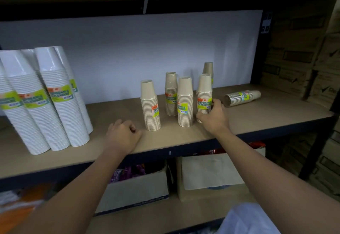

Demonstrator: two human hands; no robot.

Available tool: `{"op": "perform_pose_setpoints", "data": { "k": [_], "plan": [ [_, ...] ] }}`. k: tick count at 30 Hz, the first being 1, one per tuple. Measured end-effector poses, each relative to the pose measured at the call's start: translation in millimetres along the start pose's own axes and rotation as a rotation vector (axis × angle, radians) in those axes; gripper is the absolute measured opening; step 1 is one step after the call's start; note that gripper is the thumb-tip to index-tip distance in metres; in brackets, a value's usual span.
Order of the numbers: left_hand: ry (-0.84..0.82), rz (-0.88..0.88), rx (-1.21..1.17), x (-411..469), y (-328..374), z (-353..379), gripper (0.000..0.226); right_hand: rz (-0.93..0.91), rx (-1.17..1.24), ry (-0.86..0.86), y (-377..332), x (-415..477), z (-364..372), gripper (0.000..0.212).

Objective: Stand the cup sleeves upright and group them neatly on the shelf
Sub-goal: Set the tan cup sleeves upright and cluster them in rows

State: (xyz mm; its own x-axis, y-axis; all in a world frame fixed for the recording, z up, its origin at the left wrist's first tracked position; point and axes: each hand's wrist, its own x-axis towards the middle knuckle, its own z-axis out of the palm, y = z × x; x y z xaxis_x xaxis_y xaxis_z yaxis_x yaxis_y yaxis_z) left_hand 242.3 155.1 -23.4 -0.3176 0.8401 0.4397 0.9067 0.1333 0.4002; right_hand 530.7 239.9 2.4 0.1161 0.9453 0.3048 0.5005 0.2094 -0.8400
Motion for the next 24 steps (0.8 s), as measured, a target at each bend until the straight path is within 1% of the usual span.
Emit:
{"op": "perform_pose_setpoints", "data": {
  "k": [2,4,6,7,8,10,12,14,17,19,24],
  "plan": [
    [-0.002,-0.005,-0.009,0,-1,0,0.020,0.016,0.012,-0.005,0,-1,0,0.073],
    [-0.003,-0.002,-0.018,-1,-2,1,0.019,0.017,0.034,0.071,-1,-9,-2,0.078],
    [0.006,-0.002,-0.022,-1,-2,2,0.018,-0.040,0.050,0.211,-3,-23,-3,0.066],
    [0.009,-0.008,-0.026,-1,-2,2,0.018,-0.079,0.067,0.249,-4,-31,-1,0.058],
    [0.009,-0.014,-0.027,-1,-1,2,0.018,-0.111,0.087,0.250,-6,-38,1,0.053],
    [0.010,-0.020,-0.036,-1,-1,2,0.020,-0.151,0.098,0.197,-10,-49,8,0.050],
    [0.017,-0.029,-0.045,-2,-1,1,0.021,-0.162,0.067,0.164,-14,-54,16,0.053],
    [0.017,-0.030,-0.054,-3,0,1,0.019,-0.135,0.050,0.150,-20,-54,22,0.060],
    [0.032,-0.027,-0.064,-4,1,0,0.017,-0.093,0.011,0.144,-26,-52,31,0.069],
    [0.035,-0.024,-0.074,-4,1,0,0.017,-0.087,-0.011,0.160,-28,-51,37,0.072],
    [0.049,-0.020,-0.075,-4,1,1,0.019,-0.081,-0.063,0.183,-26,-52,46,0.052]
  ]
}}
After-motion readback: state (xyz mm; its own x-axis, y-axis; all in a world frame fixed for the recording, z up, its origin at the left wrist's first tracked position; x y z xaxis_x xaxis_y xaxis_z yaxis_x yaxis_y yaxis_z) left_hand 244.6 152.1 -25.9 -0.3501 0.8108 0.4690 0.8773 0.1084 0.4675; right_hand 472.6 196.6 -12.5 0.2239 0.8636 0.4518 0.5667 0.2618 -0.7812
